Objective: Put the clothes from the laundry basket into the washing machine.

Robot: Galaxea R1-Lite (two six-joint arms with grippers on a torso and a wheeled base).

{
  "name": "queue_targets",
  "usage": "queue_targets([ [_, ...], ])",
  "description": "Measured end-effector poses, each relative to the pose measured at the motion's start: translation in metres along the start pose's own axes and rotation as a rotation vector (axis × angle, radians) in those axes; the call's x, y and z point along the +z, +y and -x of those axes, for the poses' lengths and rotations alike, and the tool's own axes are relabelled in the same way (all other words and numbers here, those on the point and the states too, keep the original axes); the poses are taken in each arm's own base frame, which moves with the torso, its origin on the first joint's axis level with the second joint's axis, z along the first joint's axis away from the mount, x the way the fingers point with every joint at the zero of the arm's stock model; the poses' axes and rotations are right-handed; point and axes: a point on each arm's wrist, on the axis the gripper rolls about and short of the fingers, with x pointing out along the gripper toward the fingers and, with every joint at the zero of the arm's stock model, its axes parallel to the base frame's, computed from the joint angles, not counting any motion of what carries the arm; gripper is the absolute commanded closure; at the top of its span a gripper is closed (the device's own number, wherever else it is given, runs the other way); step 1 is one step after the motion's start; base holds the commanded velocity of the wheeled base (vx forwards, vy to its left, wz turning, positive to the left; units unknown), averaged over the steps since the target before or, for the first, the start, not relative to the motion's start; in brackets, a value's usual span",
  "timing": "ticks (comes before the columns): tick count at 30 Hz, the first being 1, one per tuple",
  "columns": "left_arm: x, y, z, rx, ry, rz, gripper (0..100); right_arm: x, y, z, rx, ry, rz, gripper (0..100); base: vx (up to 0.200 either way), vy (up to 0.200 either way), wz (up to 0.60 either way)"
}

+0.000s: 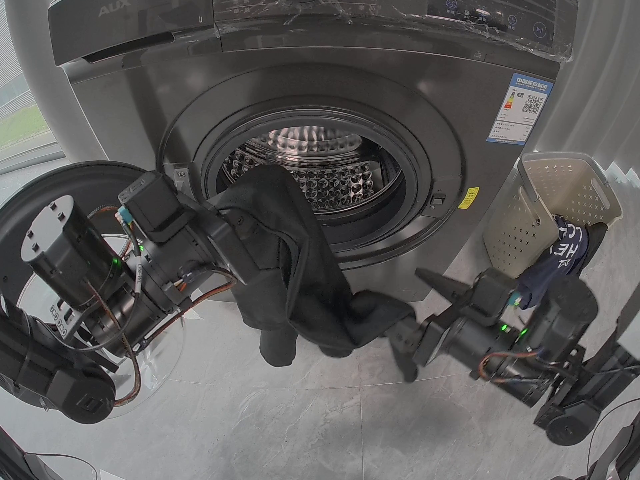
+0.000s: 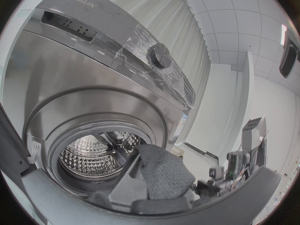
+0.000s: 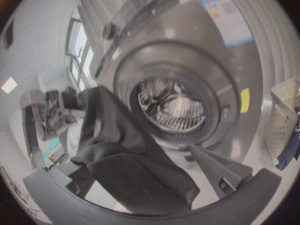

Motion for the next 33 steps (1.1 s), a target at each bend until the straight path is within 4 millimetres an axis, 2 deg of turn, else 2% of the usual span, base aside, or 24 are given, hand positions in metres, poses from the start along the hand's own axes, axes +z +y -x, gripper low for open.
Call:
queue_targets([
  [5,-0.004,0.0,-0.006,0.002,-0.006,0.001,100,-0.042,0.011,-0.014,0.029,0.135,0.009,0,0.0,0.0,0.0],
  [12,-0.004,0.0,-0.009,-0.001,-0.022,0.0,100,-0.087,0.019,-0.021,0.046,0.274,0.03,0,0.0,0.0,0.0],
  [15,-0.003,-0.002,-0.009,-0.008,-0.029,0.0,100,-0.098,0.017,-0.027,0.022,0.29,0.038,0,0.0,0.0,0.0],
  [18,-0.004,-0.003,-0.008,-0.015,-0.032,0.001,100,-0.098,0.014,-0.042,0.003,0.251,0.038,0,0.0,0.0,0.0],
  [23,-0.004,-0.006,-0.006,-0.025,-0.035,0.002,100,-0.088,0.011,-0.072,-0.007,0.14,0.039,0,0.0,0.0,0.0],
  [33,-0.001,-0.013,-0.004,-0.049,-0.046,0.008,100,-0.074,0.009,-0.107,0.01,0.008,0.058,0,0.0,0.0,0.0],
])
